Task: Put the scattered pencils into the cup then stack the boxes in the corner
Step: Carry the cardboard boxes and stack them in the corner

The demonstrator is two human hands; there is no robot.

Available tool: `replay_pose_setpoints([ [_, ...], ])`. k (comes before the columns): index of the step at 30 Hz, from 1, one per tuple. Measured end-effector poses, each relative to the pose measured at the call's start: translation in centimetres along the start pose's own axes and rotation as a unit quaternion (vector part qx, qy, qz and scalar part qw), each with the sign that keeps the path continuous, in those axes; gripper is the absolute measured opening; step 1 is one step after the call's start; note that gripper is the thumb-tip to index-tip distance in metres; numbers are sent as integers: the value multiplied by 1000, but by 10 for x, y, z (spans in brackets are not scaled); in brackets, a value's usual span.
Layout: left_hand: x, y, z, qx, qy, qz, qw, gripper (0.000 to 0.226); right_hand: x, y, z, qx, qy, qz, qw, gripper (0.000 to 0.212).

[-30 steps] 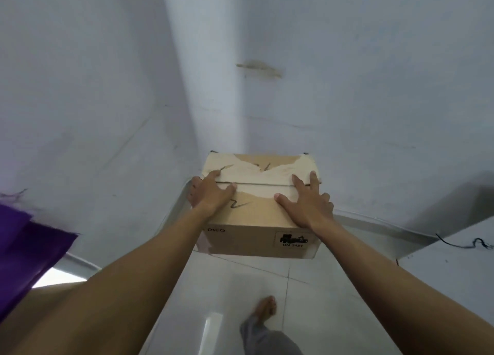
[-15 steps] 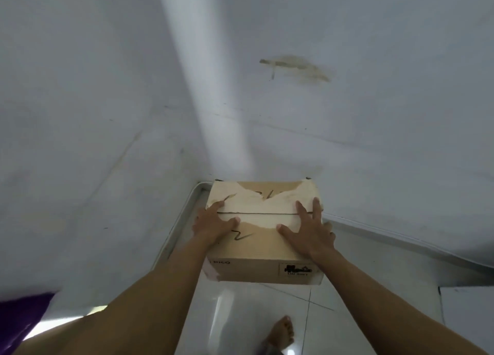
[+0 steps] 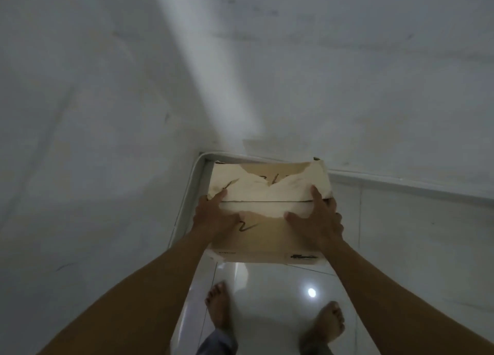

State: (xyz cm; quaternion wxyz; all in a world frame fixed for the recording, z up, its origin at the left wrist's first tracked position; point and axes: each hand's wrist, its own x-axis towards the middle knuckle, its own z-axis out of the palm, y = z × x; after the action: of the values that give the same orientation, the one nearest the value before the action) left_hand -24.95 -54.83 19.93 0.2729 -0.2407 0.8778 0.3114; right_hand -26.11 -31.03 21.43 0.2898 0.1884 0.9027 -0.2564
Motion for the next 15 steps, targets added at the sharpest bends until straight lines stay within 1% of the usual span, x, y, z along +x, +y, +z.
replay_pose_setpoints([
  [4,59,-39,26,17,-8,-2,1000,91,46,5,61,41,-11,20,999,98],
  [7,96,-63,45,10,-14,11,1000,90,78,10,96,66,-4,28,997,108],
  [11,149,-94,74,14,-18,17,1000,87,123,14,141,129,21,29,991,119],
  [15,202,-122,102,7,-13,23,1000,91,168,21,187,162,35,26,986,114],
])
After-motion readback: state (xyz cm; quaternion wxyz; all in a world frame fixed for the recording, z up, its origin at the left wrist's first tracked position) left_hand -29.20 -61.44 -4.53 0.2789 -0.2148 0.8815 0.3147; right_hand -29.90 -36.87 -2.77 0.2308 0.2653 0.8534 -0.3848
